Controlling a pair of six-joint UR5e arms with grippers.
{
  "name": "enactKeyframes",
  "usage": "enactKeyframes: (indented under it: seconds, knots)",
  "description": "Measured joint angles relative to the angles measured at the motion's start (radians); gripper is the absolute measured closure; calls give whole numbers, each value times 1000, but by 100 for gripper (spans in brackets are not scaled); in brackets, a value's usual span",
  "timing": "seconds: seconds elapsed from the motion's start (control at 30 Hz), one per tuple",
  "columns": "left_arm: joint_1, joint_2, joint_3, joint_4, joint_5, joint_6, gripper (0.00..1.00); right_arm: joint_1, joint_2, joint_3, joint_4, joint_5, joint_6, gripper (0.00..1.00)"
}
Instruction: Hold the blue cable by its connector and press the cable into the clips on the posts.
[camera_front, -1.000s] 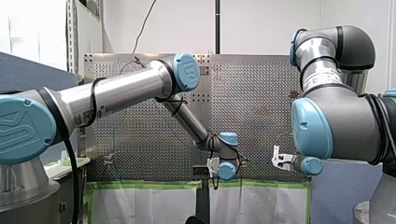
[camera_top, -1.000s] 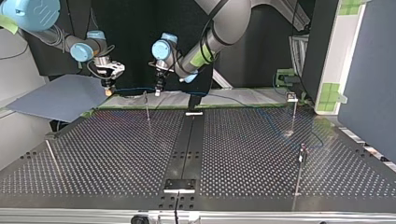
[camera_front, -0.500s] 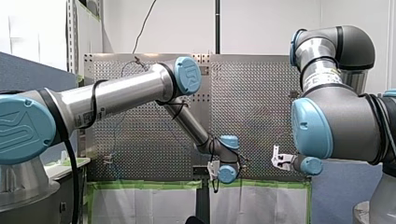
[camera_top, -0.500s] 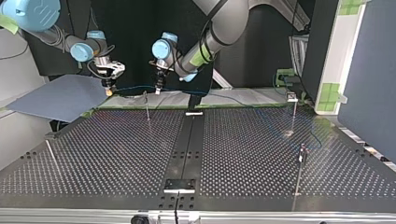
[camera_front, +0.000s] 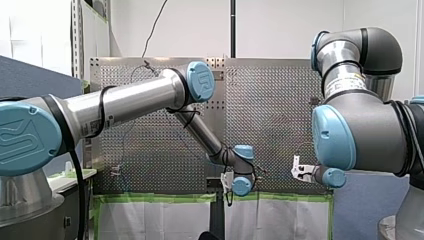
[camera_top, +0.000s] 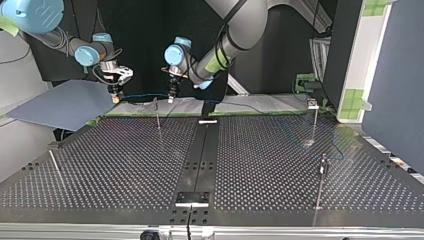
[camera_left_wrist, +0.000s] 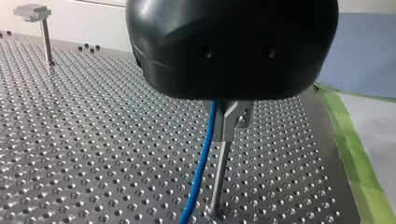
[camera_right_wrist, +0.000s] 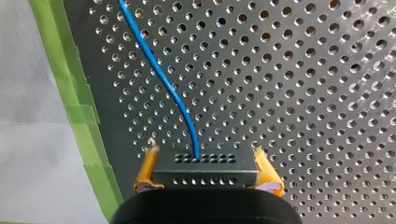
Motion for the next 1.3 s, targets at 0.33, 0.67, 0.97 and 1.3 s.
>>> enactKeyframes:
  seconds: [0.33, 0.67, 0.97, 1.3]
  knots:
    - [13, -26, 41, -8, 24, -33, 100, 0, 1, -10, -7, 3, 12, 100]
    - [29, -28, 72, -26, 39, -47, 100, -3, 2, -28, -8, 4, 28, 100]
    - [40, -28, 89, -29, 56, -48, 100, -3, 3, -37, -9, 6, 31, 100]
    - [52, -28, 139, -68, 79, -48, 100, 0, 6, -71, -6, 2, 47, 100]
